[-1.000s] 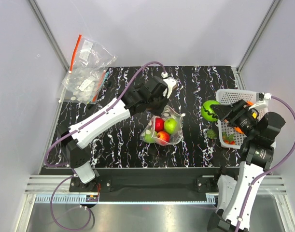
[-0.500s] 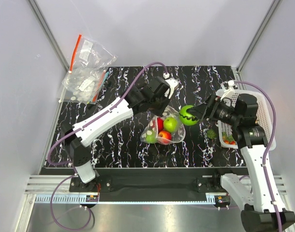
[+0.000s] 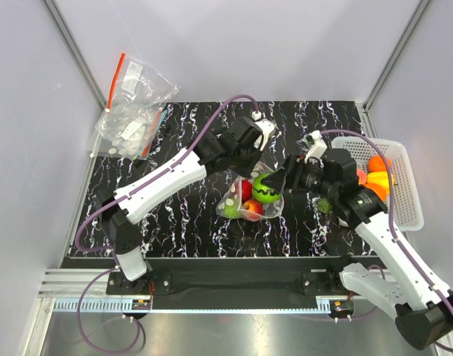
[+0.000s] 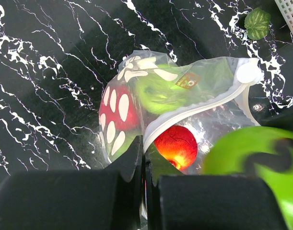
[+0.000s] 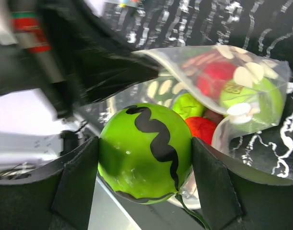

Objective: Place the food in the zip-top bag and seal the zipper
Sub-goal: Place the fake fruit in the zipper food storage bag.

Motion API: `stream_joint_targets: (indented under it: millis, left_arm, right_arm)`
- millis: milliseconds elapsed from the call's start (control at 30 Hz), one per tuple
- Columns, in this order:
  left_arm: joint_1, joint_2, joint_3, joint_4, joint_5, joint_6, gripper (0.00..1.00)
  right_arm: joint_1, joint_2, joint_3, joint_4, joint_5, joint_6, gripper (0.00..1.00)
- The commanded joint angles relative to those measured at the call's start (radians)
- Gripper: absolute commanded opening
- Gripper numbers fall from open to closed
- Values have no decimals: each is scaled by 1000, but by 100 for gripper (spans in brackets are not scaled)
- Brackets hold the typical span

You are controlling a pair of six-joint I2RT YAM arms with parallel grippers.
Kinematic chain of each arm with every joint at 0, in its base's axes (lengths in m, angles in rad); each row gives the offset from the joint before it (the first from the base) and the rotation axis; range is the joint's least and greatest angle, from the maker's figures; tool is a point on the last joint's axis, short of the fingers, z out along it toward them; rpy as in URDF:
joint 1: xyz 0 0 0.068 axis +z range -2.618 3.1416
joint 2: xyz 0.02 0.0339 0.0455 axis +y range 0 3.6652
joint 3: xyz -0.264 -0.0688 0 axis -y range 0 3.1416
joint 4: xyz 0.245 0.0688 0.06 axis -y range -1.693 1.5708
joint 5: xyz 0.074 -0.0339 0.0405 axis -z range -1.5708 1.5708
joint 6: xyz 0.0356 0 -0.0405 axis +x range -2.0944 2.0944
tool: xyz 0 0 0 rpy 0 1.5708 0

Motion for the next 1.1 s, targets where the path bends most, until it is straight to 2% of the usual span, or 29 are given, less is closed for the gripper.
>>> stream_joint_targets:
  millis: [0,433,667,700,733,800,833,867,1000,1067]
  left_arm:
    - [9,-16,15,33,-9,3,2]
    - [35,-30,-37,65,30,3,2]
    - [49,-36,-52,76,46,3,2]
    - [53,-38,-52,77,49,2,2]
    - [56,-39,-54,79,50,3,2]
    - [64,-39,-57,80,58,3,2]
    - [66,-41,-58,82,60,5,2]
    - [70,-39,-60,83,63,6,2]
    - [87,-44,-69,83,67,13,2]
    - [95,-48,-77,91,69,13,2]
  right_arm:
    - [71,30,48,41,214,4,43]
    - [161,156,49,105,502,10,44]
    - [189,208,52,139,571,-11,47]
    - [192,217,55,139,573,-14,51]
    - [197,237,58,139,576,-14,63]
    - [215,251,74,130,571,-16,78]
    - [220,259,83,128,573,-17,97]
    - [227,256,86,125,579,-14,100]
    - [238,230,104,86,580,-17,99]
    - [238,202,109,69,576,-17,94]
